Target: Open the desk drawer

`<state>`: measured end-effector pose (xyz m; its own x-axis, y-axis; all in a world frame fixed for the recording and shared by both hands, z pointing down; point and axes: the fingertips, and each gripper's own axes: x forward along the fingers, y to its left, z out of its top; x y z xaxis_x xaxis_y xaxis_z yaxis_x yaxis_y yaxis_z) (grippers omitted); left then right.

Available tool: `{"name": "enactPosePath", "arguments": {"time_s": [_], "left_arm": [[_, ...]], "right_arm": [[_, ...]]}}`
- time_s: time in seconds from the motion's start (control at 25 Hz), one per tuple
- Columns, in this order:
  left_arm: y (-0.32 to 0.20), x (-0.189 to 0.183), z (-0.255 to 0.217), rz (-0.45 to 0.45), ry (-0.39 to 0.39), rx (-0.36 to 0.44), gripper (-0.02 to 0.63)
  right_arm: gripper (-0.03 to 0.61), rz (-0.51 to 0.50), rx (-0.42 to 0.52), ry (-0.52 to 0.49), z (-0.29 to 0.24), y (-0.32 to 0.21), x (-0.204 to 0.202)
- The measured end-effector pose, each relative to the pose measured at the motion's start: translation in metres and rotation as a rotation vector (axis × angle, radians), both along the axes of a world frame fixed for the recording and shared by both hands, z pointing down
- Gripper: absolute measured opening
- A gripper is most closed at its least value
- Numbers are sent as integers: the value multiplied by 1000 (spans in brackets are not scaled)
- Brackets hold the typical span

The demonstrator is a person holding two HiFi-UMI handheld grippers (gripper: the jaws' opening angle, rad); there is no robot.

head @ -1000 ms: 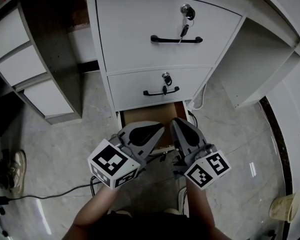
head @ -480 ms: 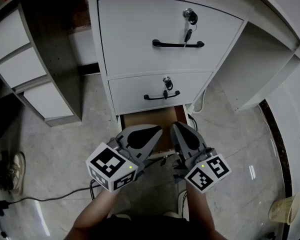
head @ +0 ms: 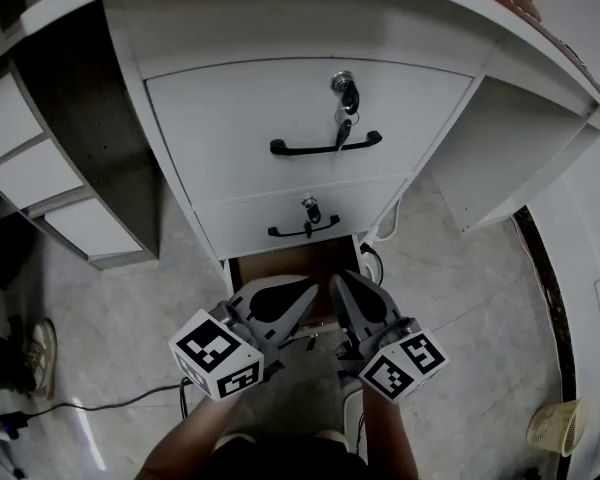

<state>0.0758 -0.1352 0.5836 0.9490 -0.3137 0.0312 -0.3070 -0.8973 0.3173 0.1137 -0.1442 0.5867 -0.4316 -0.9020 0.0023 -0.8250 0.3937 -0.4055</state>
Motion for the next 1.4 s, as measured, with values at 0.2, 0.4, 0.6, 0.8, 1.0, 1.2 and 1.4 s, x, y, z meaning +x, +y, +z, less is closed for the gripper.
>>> {"name": "enactPosePath", "arguments": {"time_s": [0.2,0.4,0.6,0.8,1.0,1.2,1.4], "left_arm": [[-8,10,-23,-26,65,-115,9],[-5,14,-53,-24,127,-251,9],[7,16,-78,-13,105,-343,9],[12,8,-107,-18,59,-378,9],[15,-6,-129,-70,30,-419,9],[8,-18,-139,-93,49,-490,9],[11,-28,-148,-98,70,-516,9]], "right_arm": [[23,35,-39,-20,-25,0,12],[23,37,-73,-85,-63,-1,15],[23,34,-131,-87,-94,7,12],[23,7,-203,-130,-122,15,-5],[23,-9,-300,-162,-142,34,-18],[23,106,-343,-309,-153,35,-7],[23,180,-371,-567,-147,47,7]]}}
